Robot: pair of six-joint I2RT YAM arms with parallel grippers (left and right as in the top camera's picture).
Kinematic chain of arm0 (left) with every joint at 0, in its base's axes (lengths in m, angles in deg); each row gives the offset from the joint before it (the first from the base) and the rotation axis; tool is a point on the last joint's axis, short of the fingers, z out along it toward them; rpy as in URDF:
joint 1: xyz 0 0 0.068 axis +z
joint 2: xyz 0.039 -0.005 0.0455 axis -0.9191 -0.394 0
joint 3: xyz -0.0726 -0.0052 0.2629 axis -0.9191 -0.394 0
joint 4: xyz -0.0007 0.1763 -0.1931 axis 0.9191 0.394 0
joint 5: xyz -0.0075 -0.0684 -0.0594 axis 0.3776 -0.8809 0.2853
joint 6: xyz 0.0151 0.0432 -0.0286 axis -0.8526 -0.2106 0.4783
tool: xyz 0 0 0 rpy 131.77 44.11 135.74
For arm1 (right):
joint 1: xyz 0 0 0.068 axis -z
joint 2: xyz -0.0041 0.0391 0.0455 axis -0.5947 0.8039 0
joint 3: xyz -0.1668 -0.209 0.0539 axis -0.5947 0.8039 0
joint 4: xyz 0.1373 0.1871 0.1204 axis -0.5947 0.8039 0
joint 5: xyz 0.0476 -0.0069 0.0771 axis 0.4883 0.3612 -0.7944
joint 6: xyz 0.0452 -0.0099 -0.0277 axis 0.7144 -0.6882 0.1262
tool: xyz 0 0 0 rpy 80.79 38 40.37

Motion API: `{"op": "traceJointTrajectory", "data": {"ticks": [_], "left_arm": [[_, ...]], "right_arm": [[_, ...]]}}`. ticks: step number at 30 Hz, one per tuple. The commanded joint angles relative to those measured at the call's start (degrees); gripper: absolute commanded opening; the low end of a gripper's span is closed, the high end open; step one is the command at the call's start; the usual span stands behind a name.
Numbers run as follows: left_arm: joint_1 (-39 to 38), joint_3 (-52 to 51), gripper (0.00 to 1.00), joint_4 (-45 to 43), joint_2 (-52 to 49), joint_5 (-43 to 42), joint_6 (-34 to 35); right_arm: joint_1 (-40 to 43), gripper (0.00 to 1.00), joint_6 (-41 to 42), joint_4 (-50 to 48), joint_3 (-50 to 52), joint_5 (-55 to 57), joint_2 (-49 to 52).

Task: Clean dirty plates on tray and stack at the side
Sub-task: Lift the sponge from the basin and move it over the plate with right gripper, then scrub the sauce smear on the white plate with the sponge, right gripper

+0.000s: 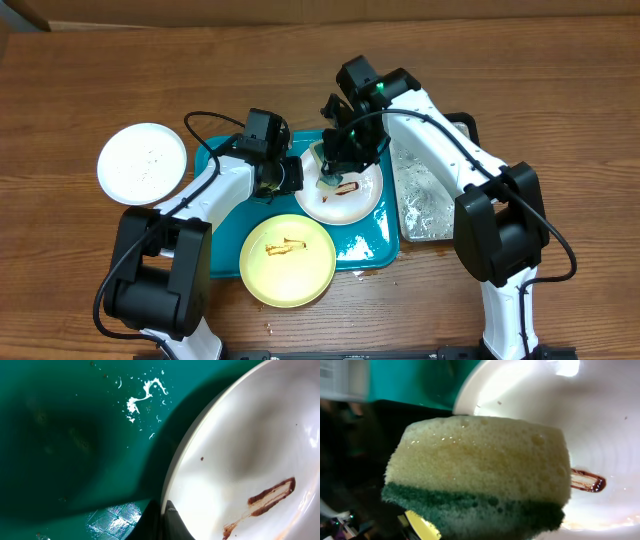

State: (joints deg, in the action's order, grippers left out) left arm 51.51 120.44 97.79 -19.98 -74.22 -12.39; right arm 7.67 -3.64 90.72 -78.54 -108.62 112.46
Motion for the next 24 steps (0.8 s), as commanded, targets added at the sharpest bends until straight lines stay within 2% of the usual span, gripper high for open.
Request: {"op": "traceJointTrajectory", "data": {"ticks": [1,13,24], "left_arm": [[-0.11,1.18,0.04,-0.24,-0.83,-0.50,1.27],[-0.11,1.18,0.04,-0.24,-0.83,-0.52,1.27],[-0.11,1.20,0.04,0.17,-0.83,-0.50,1.25]], "right_arm": [[-0.07,0.04,1.14,-1.62,3.15,0.31,-0.87],[-4.44,0.04,4.15,-12.63,11.82,-2.10,-0.63],[-7.26,0.04,7.50,-17.05,12.20,-2.73,6.64]]}}
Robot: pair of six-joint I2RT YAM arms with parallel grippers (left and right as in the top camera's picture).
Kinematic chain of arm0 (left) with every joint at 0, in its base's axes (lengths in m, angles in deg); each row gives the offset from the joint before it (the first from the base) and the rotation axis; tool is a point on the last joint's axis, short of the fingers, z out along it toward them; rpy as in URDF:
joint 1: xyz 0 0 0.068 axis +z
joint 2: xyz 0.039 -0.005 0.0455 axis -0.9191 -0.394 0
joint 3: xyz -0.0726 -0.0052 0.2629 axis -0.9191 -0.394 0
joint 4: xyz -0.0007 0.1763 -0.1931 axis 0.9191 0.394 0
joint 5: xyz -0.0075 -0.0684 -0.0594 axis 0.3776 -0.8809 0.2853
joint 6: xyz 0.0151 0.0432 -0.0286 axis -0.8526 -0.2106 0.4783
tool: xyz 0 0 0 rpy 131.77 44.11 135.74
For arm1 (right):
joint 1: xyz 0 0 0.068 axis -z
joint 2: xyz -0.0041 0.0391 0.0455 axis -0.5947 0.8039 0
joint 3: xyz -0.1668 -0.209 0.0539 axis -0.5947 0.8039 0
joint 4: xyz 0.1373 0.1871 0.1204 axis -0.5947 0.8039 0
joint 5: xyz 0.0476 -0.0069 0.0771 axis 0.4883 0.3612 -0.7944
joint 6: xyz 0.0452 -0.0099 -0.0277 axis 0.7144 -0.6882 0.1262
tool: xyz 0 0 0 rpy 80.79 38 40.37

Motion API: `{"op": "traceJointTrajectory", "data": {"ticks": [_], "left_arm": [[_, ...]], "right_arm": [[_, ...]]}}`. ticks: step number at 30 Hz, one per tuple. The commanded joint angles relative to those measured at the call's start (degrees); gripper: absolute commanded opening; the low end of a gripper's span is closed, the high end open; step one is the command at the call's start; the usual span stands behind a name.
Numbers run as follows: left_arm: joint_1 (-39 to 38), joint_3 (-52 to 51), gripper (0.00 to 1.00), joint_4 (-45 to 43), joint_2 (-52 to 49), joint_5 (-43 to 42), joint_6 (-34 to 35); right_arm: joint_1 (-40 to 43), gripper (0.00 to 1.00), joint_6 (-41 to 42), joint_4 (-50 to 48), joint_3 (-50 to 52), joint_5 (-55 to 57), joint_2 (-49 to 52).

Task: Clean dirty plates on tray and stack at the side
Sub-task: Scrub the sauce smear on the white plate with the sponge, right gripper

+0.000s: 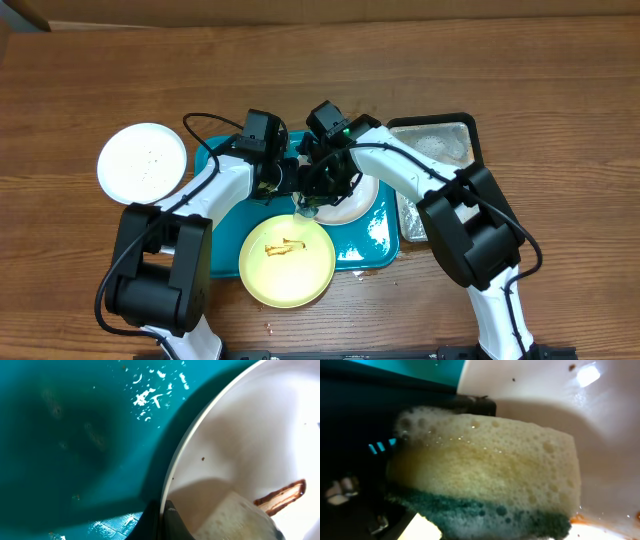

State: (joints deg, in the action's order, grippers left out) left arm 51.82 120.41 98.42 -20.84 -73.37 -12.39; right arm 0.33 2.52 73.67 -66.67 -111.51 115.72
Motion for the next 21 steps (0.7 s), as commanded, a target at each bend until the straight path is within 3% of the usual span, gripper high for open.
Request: {"op": "traceJointTrajectory", "data": {"ticks": [1,10,21], "left_arm": [[-0.42,1.22,0.04,-0.42,0.02,-1.36,1.25],[-0.42,1.22,0.04,0.00,0.02,-1.36,1.25],[-0.42,1.20,0.04,0.46,0.02,-1.36,1.25]], "right_arm": [[0.24,0.04,1.31,-0.02,0.33,0.15,3.54],[3.43,0.04,1.33,-1.29,0.20,0.39,3.67],[8.44,0.04,0.59,3.82,0.20,13.64,3.67]]}}
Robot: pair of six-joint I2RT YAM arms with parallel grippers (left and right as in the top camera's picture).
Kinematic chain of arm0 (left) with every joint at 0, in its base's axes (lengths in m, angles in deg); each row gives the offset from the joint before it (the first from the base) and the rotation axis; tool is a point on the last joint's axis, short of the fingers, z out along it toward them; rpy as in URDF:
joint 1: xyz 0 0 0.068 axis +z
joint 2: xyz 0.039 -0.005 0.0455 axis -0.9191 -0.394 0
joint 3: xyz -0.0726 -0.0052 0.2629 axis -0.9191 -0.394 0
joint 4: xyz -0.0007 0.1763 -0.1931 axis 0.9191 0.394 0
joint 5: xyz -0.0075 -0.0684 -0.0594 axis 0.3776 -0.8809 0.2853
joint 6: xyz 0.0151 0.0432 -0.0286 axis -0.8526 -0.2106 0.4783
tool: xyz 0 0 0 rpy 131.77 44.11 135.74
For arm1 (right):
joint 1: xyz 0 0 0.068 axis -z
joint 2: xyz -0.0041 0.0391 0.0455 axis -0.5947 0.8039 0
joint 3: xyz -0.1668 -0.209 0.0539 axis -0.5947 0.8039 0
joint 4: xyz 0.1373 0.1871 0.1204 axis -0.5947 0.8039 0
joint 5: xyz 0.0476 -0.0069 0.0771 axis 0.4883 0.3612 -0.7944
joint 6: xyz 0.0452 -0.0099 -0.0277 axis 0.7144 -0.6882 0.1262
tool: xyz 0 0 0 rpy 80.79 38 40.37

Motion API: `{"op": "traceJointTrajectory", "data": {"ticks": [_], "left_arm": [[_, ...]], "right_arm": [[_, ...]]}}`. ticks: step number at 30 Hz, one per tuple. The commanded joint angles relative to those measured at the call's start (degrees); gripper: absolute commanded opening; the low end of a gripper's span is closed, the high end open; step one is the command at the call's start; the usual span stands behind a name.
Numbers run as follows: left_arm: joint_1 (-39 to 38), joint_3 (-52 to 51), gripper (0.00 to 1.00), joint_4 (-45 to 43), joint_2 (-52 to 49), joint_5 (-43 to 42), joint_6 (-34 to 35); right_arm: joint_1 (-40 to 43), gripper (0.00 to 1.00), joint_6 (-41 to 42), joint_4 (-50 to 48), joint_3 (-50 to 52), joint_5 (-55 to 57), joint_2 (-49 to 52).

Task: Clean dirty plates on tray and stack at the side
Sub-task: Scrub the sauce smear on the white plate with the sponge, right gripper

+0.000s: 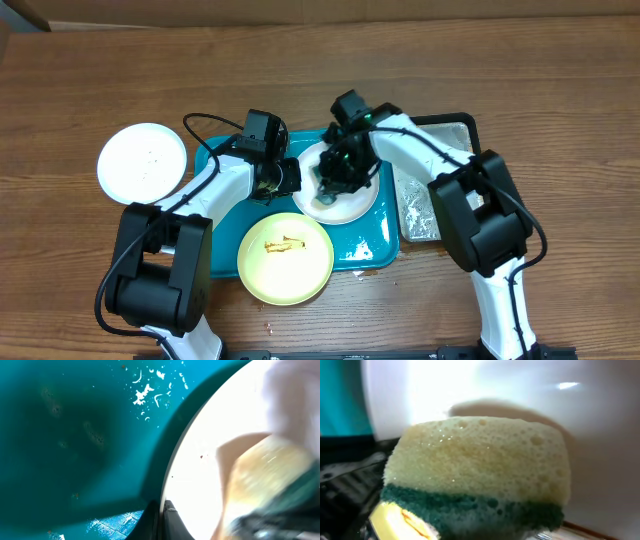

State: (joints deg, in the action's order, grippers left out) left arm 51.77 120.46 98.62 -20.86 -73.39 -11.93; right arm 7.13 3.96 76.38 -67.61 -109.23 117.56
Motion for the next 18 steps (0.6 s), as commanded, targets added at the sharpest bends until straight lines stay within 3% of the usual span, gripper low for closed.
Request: {"op": "traceJointTrajectory", "data": {"ticks": [1,18], "left_arm": [[-0.37,1.18,0.04,0.26,0.04,-1.33,0.79],[-0.37,1.18,0.04,0.26,0.04,-1.33,0.79]], "right_arm": [[2.03,0.04,-1.20,1.75,1.14,11.91,1.84],[2.78,0.04,0.96,8.68,1.14,37.16,1.84]]}}
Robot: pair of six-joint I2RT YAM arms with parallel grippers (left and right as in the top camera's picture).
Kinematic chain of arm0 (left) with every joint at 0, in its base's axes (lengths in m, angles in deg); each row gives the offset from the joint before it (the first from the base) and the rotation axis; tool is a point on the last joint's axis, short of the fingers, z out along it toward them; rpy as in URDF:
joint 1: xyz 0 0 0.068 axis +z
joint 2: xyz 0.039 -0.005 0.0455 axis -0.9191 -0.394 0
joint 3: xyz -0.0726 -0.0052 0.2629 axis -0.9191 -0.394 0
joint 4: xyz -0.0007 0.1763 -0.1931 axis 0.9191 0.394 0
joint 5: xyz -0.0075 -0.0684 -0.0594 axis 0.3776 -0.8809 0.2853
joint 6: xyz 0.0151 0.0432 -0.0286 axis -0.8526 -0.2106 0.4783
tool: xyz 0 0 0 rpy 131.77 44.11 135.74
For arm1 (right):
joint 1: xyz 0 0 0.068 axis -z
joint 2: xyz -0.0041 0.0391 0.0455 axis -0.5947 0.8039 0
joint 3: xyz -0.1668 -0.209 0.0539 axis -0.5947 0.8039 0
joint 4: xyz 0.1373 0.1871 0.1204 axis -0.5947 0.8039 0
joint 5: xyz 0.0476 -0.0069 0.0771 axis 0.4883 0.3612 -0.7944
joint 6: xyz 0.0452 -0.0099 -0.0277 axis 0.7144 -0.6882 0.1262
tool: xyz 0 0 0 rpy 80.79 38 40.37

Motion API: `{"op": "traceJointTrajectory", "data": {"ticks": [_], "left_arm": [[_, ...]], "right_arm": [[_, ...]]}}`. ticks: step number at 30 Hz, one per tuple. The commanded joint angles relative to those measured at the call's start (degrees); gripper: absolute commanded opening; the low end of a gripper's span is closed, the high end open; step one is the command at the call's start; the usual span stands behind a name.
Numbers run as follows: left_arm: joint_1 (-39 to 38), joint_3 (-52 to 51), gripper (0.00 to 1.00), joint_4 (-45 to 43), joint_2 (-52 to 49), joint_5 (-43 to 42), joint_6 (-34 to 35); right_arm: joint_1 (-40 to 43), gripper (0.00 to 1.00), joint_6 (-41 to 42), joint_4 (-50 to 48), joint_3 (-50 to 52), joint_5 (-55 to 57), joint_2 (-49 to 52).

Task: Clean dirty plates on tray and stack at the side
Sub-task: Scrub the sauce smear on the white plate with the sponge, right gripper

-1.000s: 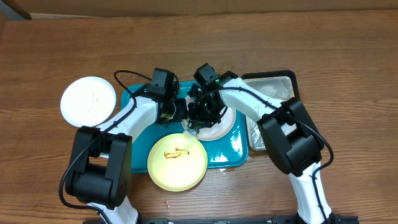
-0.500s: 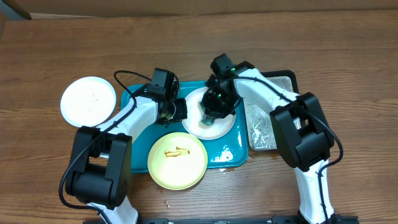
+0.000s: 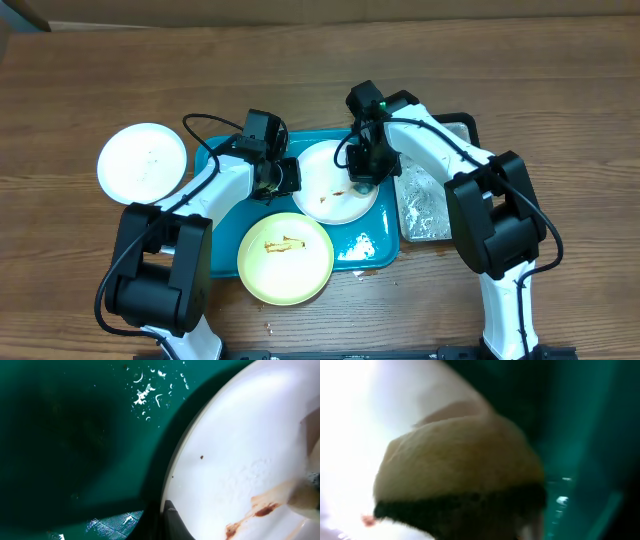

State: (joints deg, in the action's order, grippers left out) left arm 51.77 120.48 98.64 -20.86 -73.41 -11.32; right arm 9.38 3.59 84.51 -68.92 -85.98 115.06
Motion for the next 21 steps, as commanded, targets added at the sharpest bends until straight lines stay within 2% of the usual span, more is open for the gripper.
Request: {"op": "traceJointTrajectory", "data": {"ticks": [1,11,21], "left_arm": [[-0.37,1.16,0.04,0.24,0.04,-1.31,0.17],[-0.37,1.14,0.04,0.24,0.04,-1.31,0.17],[-0.37,1.16,0.04,0.76,0.04,1.60,1.81]], "right_arm": [[0.52,0.04,1.79,0.87,2.45,15.04,4.33],[0.50,0.04,4.35,2.82,2.45,20.87,4.33],[0.46,0.04,2.89,3.19,2.38,20.70,4.33]]}}
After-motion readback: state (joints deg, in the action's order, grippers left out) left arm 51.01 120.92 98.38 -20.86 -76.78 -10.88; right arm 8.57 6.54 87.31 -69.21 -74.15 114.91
